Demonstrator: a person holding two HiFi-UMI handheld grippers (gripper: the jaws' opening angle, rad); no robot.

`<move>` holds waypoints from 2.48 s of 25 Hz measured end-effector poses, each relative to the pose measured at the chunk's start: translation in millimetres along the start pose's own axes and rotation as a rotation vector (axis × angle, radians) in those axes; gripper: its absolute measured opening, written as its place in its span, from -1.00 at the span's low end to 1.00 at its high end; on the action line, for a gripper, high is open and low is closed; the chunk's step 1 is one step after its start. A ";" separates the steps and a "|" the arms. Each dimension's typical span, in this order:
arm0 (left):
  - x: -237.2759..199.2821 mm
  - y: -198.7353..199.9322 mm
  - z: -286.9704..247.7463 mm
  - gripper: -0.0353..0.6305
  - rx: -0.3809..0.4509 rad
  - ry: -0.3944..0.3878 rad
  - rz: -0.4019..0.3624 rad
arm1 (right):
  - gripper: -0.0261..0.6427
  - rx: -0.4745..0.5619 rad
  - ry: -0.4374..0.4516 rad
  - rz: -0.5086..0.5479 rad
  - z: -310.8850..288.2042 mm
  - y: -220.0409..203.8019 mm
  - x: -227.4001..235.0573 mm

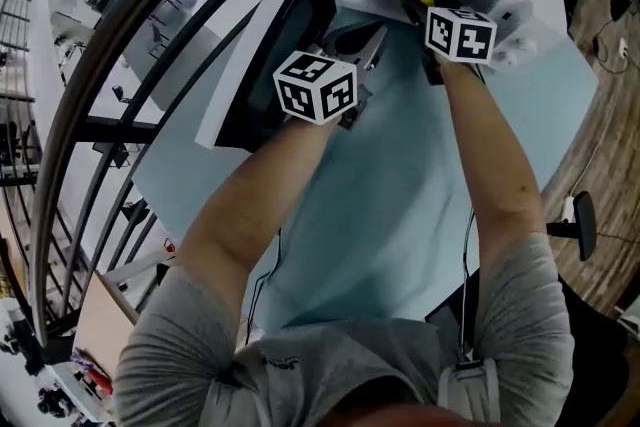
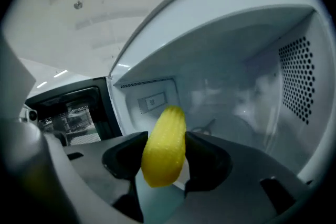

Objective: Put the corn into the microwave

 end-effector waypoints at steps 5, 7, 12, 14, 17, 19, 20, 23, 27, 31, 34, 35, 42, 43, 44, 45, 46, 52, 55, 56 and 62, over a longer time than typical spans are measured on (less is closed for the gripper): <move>-8.3 -3.8 -12.6 -0.84 -0.004 0.016 -0.011 | -0.23 -0.024 -0.054 0.067 -19.7 4.5 10.9; -11.6 -7.1 -17.6 -0.84 -0.007 0.023 -0.010 | -0.23 -0.036 -0.079 0.088 -27.2 4.2 17.3; -18.2 -14.5 -23.1 -0.84 -0.014 0.032 -0.010 | -0.23 -0.066 -0.141 0.146 -41.8 4.6 31.1; -20.4 -16.6 -24.0 -0.84 -0.014 0.037 -0.011 | -0.23 -0.083 -0.160 0.183 -47.1 6.0 35.2; -24.3 -20.6 -26.2 -0.84 -0.013 0.040 -0.010 | -0.23 -0.112 -0.192 0.242 -55.6 6.3 42.5; -26.0 -24.4 -27.3 -0.84 -0.020 0.039 -0.012 | -0.23 -0.129 -0.213 0.272 -60.5 4.4 47.7; -26.5 -26.3 -27.5 -0.84 -0.024 0.037 -0.016 | -0.23 -0.135 -0.222 0.282 -62.4 3.4 50.3; -28.5 -28.9 -27.8 -0.84 -0.030 0.036 -0.025 | -0.23 -0.140 -0.242 0.294 -65.8 2.1 59.0; -34.3 -29.4 -28.2 -0.84 -0.021 0.044 -0.019 | -0.23 -0.144 -0.253 0.315 -70.4 5.3 67.0; -38.5 -34.1 -29.1 -0.84 -0.022 0.051 -0.014 | -0.23 -0.156 -0.263 0.337 -75.7 4.8 70.1; -36.3 -37.0 -30.2 -0.84 -0.023 0.044 -0.012 | -0.23 -0.166 -0.275 0.358 -78.7 4.8 72.7; -35.8 -37.9 -30.5 -0.84 -0.023 0.042 -0.012 | -0.22 -0.171 -0.278 0.363 -79.5 4.4 73.5; -37.8 -40.6 -31.2 -0.84 -0.026 0.051 -0.012 | -0.22 -0.208 -0.278 0.395 -83.0 1.6 71.8; -37.1 -40.9 -31.3 -0.84 -0.027 0.051 -0.012 | -0.21 -0.210 -0.278 0.395 -82.8 1.0 71.9; -36.6 -40.9 -31.6 -0.84 -0.027 0.051 -0.013 | -0.21 -0.208 -0.278 0.396 -82.9 1.3 71.8; -36.1 -40.5 -31.9 -0.84 -0.026 0.050 -0.014 | -0.21 -0.205 -0.278 0.397 -83.2 2.1 71.5; -35.8 -39.9 -32.1 -0.84 -0.026 0.050 -0.014 | -0.20 -0.203 -0.277 0.397 -83.6 2.6 71.2; -33.7 -37.6 -31.9 -0.84 -0.021 0.051 -0.016 | -0.15 -0.188 -0.280 0.383 -81.3 2.6 71.5; -33.2 -37.8 -30.9 -0.84 -0.024 0.053 -0.017 | -0.08 -0.175 -0.275 0.383 -80.3 2.6 69.2; -33.0 -37.9 -30.3 -0.84 -0.025 0.054 -0.019 | -0.07 -0.171 -0.273 0.382 -79.9 2.5 68.2; -33.4 -35.7 -25.6 -0.84 -0.027 0.067 -0.026 | -0.02 -0.157 -0.277 0.377 -71.9 2.3 67.7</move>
Point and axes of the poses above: the fingertips, and each gripper's own axes: z backward along the fingers, x to its right, y out of its top, the point moved 4 cm from there along z, backward along the fingers, and after that the axes turned 1 degree about z, right-handed, at the moved point
